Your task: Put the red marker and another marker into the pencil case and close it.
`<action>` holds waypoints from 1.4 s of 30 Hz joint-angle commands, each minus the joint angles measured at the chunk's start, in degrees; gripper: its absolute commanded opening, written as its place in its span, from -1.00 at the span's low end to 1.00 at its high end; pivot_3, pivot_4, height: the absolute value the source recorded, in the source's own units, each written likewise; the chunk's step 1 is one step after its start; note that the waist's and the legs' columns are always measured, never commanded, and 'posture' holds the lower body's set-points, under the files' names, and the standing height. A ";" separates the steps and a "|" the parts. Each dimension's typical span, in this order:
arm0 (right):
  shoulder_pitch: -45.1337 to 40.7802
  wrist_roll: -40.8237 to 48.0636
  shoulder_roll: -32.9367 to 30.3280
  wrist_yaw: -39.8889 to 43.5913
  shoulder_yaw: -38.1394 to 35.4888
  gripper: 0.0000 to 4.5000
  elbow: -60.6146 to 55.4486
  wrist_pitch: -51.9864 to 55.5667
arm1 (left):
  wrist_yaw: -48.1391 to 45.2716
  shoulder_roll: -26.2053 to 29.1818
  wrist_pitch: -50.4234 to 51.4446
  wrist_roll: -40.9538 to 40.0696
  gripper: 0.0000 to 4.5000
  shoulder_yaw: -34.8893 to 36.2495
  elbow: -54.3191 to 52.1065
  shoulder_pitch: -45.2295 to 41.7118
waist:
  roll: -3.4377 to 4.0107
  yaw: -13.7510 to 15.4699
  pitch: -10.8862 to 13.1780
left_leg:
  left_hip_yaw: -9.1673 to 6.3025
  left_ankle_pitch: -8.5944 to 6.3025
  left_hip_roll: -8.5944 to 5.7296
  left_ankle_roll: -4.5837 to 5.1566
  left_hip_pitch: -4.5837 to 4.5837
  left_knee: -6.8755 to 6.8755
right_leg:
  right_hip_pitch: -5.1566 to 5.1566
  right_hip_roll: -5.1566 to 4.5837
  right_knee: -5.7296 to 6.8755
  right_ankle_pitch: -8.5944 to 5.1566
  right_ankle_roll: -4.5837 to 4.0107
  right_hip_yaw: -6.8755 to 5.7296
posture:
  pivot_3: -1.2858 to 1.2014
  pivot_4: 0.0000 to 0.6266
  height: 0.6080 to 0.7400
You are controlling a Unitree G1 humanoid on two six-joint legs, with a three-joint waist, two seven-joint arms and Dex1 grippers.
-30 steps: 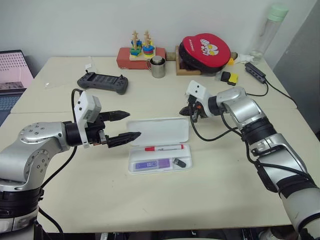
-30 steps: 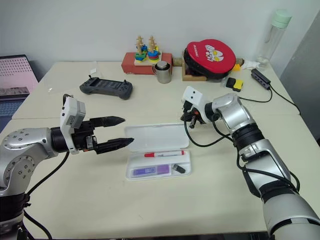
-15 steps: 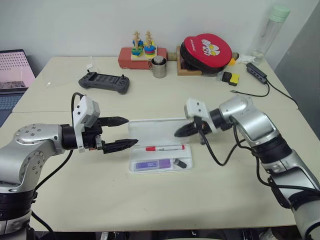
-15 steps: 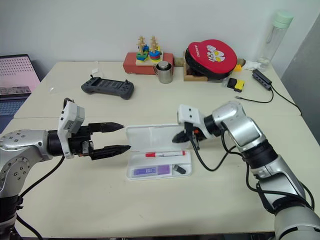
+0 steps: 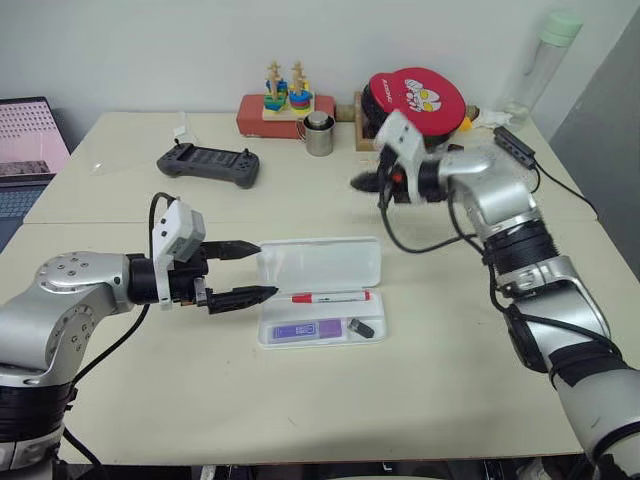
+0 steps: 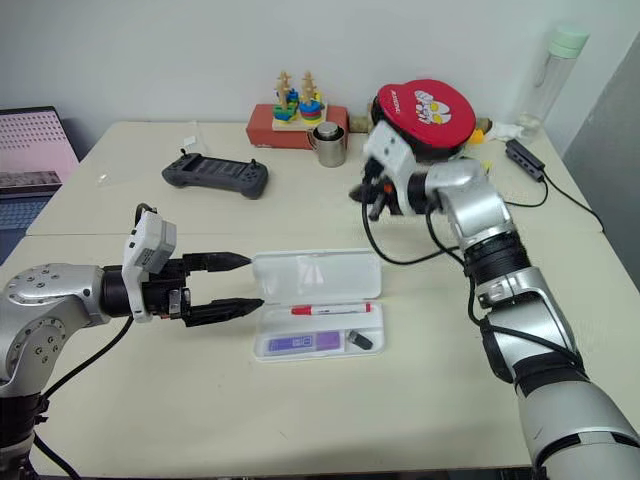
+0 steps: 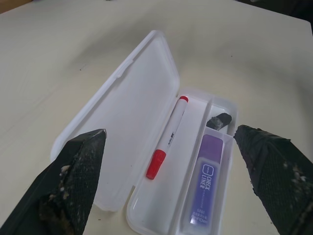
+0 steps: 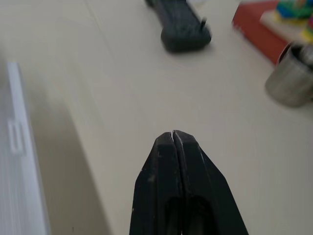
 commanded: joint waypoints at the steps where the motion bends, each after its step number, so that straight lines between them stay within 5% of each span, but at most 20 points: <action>1: 0.73 -1.01 -0.37 4.37 1.40 -1.00 -1.39 -1.82 | 0.04 0.08 -0.78 -0.72 1.00 0.62 -0.91 -0.85 | 0.05 -0.11 0.05 | 0.00 0.00 0.00 0.00 -0.05 0.01 | -0.05 0.00 0.01 0.00 0.00 0.00 | 0.03 -0.52 1.00; 12: 8.96 3.88 -5.84 18.85 4.75 -1.00 -23.14 2.78 | -0.31 0.32 -0.85 -0.56 1.00 0.41 -0.65 -0.70 | 0.09 -0.83 0.06 | -0.03 0.00 0.05 0.00 -0.04 0.03 | -0.08 0.04 0.10 0.00 0.00 -0.02 | 0.03 -0.52 1.00; 24: 15.89 5.18 -9.03 22.95 8.75 -1.00 -37.00 6.71 | -0.53 0.41 -0.74 -0.59 1.00 0.07 -0.93 -0.49 | 0.09 -0.01 0.06 | -0.03 0.00 0.06 0.00 -0.02 0.04 | -0.05 0.04 0.08 0.00 0.00 -0.03 | 0.03 -0.52 1.00; 34: 21.93 -6.00 -9.89 17.01 19.05 -1.00 -39.09 1.47 | -1.37 0.94 0.20 -1.30 1.00 -0.08 -2.01 0.88 | 0.03 -0.03 0.02 | 0.03 0.00 0.05 0.00 0.05 0.04 | -0.03 0.04 0.10 0.00 0.00 -0.01 | 0.03 -0.52 1.00; 42: 24.33 -0.68 -8.96 15.73 12.77 -1.00 -40.69 5.81 | -7.61 4.48 -2.05 -0.21 1.00 -1.26 -1.41 2.88 | -0.01 0.31 -0.01 | -0.02 0.00 0.12 0.00 0.26 0.05 | 0.26 0.10 0.04 0.00 0.00 -0.03 | 0.03 -0.52 1.00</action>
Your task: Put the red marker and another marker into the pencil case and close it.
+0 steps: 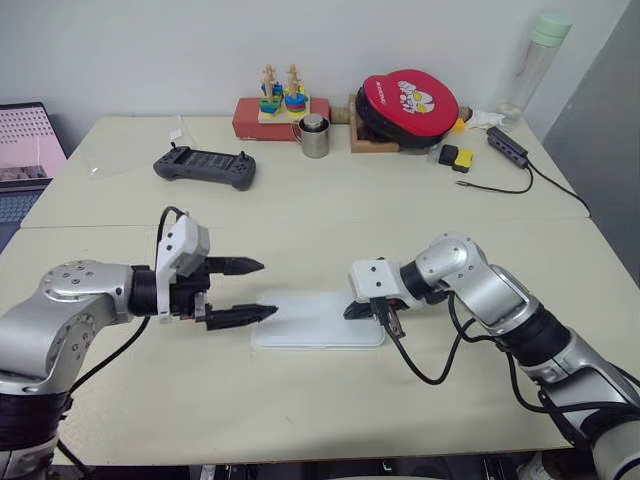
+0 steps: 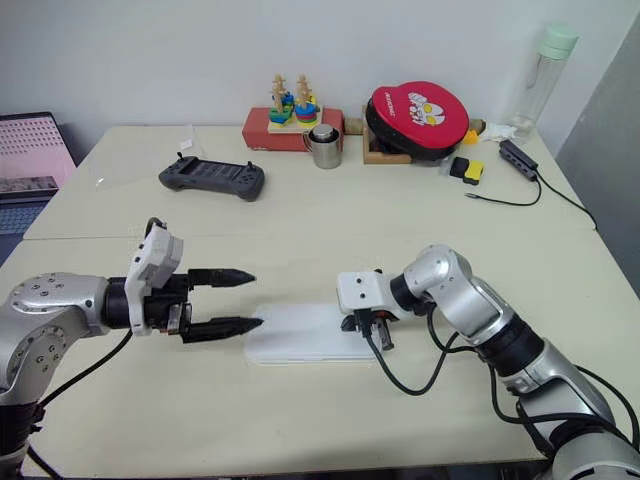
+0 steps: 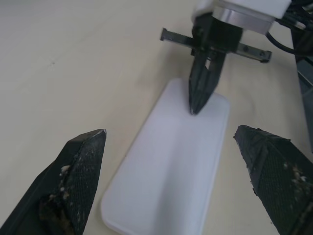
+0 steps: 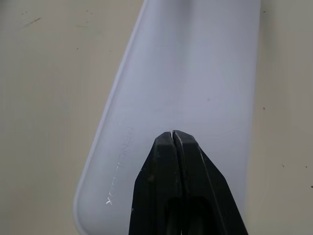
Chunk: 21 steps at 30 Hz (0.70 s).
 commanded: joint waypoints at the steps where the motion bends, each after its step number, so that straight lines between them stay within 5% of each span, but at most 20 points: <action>1: 1.77 3.91 0.58 -0.79 -3.49 -1.00 -0.39 4.45 | -2.54 1.44 -2.05 0.17 1.00 -0.08 -0.24 -0.84 | 0.00 0.25 0.00 | 0.01 0.00 0.00 0.00 0.00 0.01 | 0.00 0.00 0.00 0.00 0.00 0.01 | 0.03 -0.52 1.00; 5: 2.12 10.91 2.76 -4.85 -12.74 -1.00 -1.83 9.33 | -1.63 0.24 -2.62 1.06 1.00 -0.92 1.79 -2.45 | 0.02 0.40 0.03 | 0.02 0.00 -0.01 0.00 -0.04 0.00 | -0.04 0.00 0.00 0.00 0.00 0.02 | 0.03 -0.52 1.00; 12: 2.95 19.19 3.77 -16.77 -30.86 -0.27 -1.95 17.69 | 10.67 -6.91 -0.23 0.69 1.00 3.20 13.49 -11.12 | 0.03 1.03 0.03 | -0.02 0.00 -0.04 0.00 -0.12 0.02 | -0.09 -0.01 0.01 0.00 0.00 -0.02 | 0.03 -0.52 1.00; 21: 11.44 19.16 2.27 -28.00 -38.39 0.75 -5.13 17.33 | 23.63 -15.45 -9.76 8.86 1.00 4.09 24.21 -16.41 | -0.01 1.10 0.00 | 0.03 0.00 -0.12 0.00 -0.13 0.04 | -0.20 -0.07 0.10 0.01 0.01 -0.05 | 0.03 -0.52 1.00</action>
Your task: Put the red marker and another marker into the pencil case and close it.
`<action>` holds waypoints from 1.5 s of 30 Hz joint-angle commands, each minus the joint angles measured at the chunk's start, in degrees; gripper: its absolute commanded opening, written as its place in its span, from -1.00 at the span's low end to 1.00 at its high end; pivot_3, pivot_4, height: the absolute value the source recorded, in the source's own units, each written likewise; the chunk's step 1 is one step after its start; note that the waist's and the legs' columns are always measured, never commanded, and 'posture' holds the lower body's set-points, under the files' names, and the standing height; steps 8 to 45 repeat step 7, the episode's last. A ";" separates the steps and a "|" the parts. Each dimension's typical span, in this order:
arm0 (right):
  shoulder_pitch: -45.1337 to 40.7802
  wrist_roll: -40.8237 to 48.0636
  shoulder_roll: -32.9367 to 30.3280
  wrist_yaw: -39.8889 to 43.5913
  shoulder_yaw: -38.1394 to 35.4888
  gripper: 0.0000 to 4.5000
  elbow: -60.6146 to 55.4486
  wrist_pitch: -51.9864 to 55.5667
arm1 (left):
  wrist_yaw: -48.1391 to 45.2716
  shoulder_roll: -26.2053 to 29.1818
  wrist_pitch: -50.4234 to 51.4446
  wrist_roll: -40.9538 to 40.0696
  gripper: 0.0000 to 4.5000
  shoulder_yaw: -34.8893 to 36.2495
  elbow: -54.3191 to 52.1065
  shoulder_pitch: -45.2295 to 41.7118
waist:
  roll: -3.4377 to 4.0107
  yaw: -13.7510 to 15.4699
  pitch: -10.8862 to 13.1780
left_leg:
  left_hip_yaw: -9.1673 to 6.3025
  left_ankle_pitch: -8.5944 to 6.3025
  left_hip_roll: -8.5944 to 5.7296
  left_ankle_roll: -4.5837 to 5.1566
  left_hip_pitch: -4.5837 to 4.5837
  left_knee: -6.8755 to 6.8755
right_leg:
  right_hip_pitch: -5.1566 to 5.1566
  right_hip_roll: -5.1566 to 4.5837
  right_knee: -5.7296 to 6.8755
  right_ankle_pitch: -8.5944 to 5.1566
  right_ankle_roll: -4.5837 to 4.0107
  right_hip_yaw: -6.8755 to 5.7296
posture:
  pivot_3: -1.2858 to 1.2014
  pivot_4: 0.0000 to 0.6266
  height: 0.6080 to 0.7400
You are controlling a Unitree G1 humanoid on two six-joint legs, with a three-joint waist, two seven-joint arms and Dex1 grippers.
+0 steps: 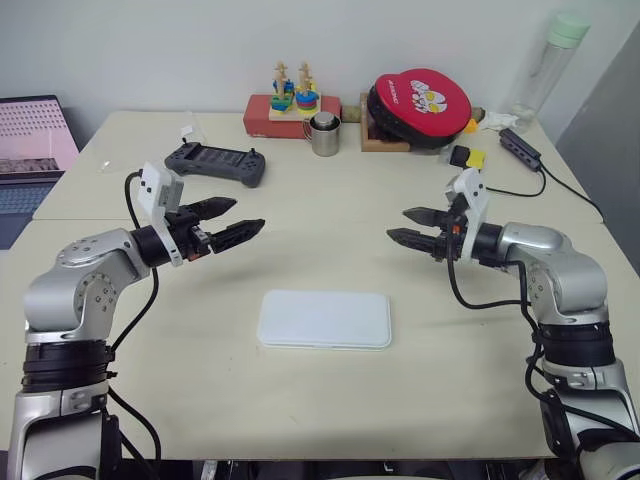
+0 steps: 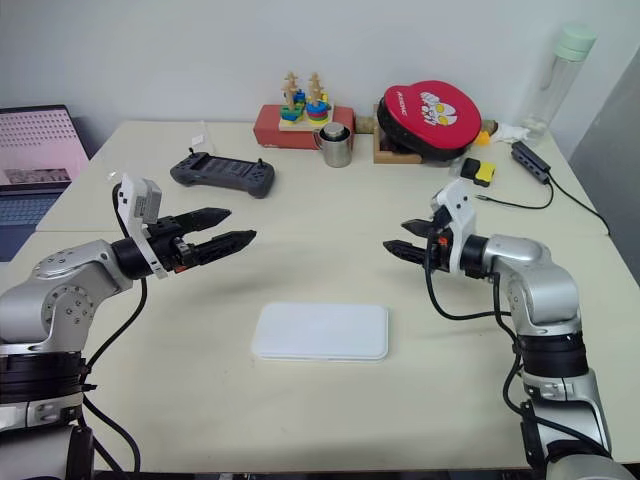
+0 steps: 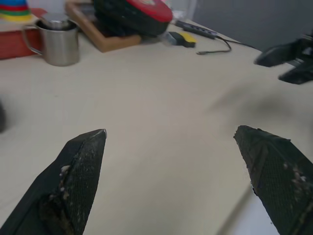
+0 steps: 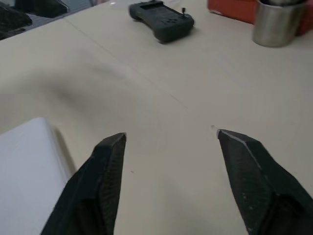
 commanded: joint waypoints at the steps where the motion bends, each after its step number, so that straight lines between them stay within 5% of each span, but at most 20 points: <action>1: 3.13 1.32 -1.23 -3.04 -3.12 0.85 -4.29 -1.02 | 4.15 -1.45 -4.45 3.55 1.00 0.96 2.40 -0.95 | 0.00 -0.12 0.00 | 0.04 0.00 0.01 0.00 -0.01 -0.01 | -0.02 0.02 -0.02 0.00 0.00 0.00 | 0.03 -0.52 1.00; 3: 4.63 1.81 -1.36 -4.32 -3.92 1.00 -5.23 -0.91 | 5.10 -2.52 -4.62 3.68 1.00 0.93 2.09 -1.27 | 0.00 -0.11 0.00 | 0.08 0.00 0.01 0.00 0.00 0.01 | -0.03 0.01 0.02 0.00 0.00 0.02 | 0.03 -0.52 1.00; 45: 6.48 2.66 -1.11 -6.24 -4.65 1.00 -5.51 -1.56 | 6.38 -3.91 -4.36 4.25 1.00 0.20 1.23 -0.87 | 0.00 -0.10 0.00 | 0.10 0.00 0.02 0.00 0.00 0.03 | -0.02 0.02 0.01 0.01 0.01 0.06 | 0.03 -0.52 1.00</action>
